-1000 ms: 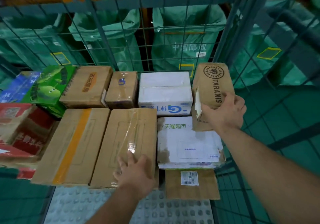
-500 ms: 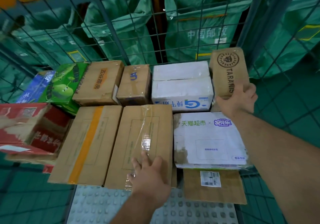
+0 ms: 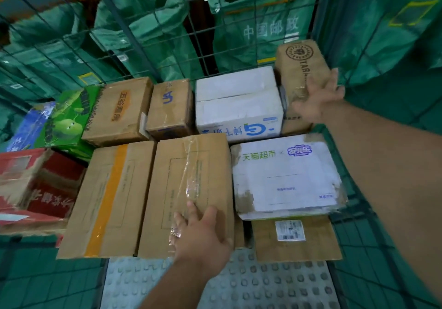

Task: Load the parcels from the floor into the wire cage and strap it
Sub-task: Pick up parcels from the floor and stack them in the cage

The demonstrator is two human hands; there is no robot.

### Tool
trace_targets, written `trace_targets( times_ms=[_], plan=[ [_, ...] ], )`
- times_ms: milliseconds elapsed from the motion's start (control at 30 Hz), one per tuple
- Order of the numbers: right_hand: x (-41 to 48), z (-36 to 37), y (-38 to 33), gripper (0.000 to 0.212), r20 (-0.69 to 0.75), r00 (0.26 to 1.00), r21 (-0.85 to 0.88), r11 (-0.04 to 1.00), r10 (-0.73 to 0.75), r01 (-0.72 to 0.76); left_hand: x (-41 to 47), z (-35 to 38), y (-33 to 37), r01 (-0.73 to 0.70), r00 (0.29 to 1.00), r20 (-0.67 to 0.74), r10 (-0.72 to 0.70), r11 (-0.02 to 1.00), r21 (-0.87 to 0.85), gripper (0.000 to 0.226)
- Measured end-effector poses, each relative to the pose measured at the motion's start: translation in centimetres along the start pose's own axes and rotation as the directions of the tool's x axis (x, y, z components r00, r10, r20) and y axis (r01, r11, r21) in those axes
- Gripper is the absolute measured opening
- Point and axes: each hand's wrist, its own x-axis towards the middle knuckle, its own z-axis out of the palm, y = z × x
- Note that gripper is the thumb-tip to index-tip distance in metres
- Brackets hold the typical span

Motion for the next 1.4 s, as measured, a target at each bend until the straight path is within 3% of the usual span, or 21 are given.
trace_targets(
  times_ms=[100,167,300,367,400,467,500,533,600,667,733,800,900,967,1133,1267,1400],
  plan=[
    [-6.4,2.5,1.2,0.078,-0.217,0.973,0.021,0.996,-0.077,0.084,-0.1,0.0,-0.1,-0.018,1.0,-0.007,0.018,1.0,0.0,0.051],
    [-12.5,6.4,2.5,0.071,-0.105,0.989,0.009,0.994,-0.104,0.105,-0.1,0.2,-0.5,-0.022,1.0,0.001,0.022,0.999,-0.025,0.054],
    [-25.9,15.5,4.5,0.046,0.181,0.975,0.289,0.955,-0.129,0.072,-0.6,-0.4,-1.0,-0.048,0.998,0.03,0.049,0.997,-0.059,0.066],
    [-33.1,17.8,4.4,0.023,0.259,0.965,0.473,0.877,-0.048,-0.083,-1.6,-0.7,-1.8,-0.059,0.996,0.06,0.06,0.998,-0.021,0.088],
    [-36.4,18.7,4.5,0.032,0.27,0.963,0.544,0.825,0.002,-0.155,-2.2,-0.5,-2.1,-0.078,0.997,0.028,0.077,0.997,0.03,0.095],
    [-42.4,19.9,5.3,0.025,0.431,0.888,0.511,0.768,0.16,-0.386,-4.4,0.7,-2.3,-0.161,0.976,-0.13,0.175,0.981,0.111,0.082],
    [-44.8,20.5,6.0,0.021,0.509,0.826,0.534,0.665,0.24,-0.522,-5.7,1.6,-2.1,-0.209,0.951,-0.205,0.231,0.97,0.123,0.069],
    [-47.2,21.3,7.1,0.025,0.522,0.791,0.502,0.636,0.318,-0.586,-7.6,2.7,-1.9,-0.275,0.924,-0.243,0.295,0.955,0.115,0.058],
    [-51.6,23.2,9.3,0.029,0.572,0.724,0.458,0.583,0.385,-0.671,-11.3,5.9,-1.7,-0.453,0.881,-0.122,0.458,0.889,0.065,0.046],
    [-55.9,24.1,10.7,0.027,0.582,0.663,0.455,0.488,0.471,-0.745,-15.2,9.9,-2.2,-0.517,0.822,0.24,0.517,0.853,-0.067,0.042],
    [-60.7,24.0,11.7,0.032,0.568,0.64,0.475,0.429,0.517,-0.768,-19.6,13.7,-3.4,-0.524,0.682,0.538,0.495,0.844,-0.113,0.033],
    [-64.1,23.7,12.5,0.031,0.517,0.644,0.523,0.387,0.564,-0.759,-22.7,16.6,-4.9,-0.624,0.581,0.645,0.497,0.78,-0.038,0.021],
    [-70.1,24.2,13.5,0.017,0.498,0.623,0.586,0.296,0.603,-0.754,-26.6,19.6,-6.5,-0.76,0.439,0.76,0.48,0.649,0.029,0.023],
    [-74.4,25.2,14.3,0.016,0.499,0.577,0.617,0.202,0.647,-0.761,-28.7,20.8,-7.0,-0.837,0.39,0.808,0.443,0.537,0.109,0.021],
    [-85.4,28.2,15.2,0.035,0.51,0.424,0.678,-0.046,0.748,-0.734,-33.4,23.8,-6.1,-0.927,0.341,0.827,0.448,0.307,0.216,0.019],
    [-96.2,31.7,14.4,0.038,0.547,0.248,0.705,-0.279,0.8,-0.652,-40.7,29.0,-5.5,-0.972,0.227,0.859,0.459,0.051,0.23,0.027],
    [-105.5,35.6,12.9,0.04,0.599,0.152,0.697,-0.419,0.786,-0.582,-48.7,33.6,-7.8,-0.976,0.164,0.875,0.456,-0.056,0.212,0.022]
  ],
)
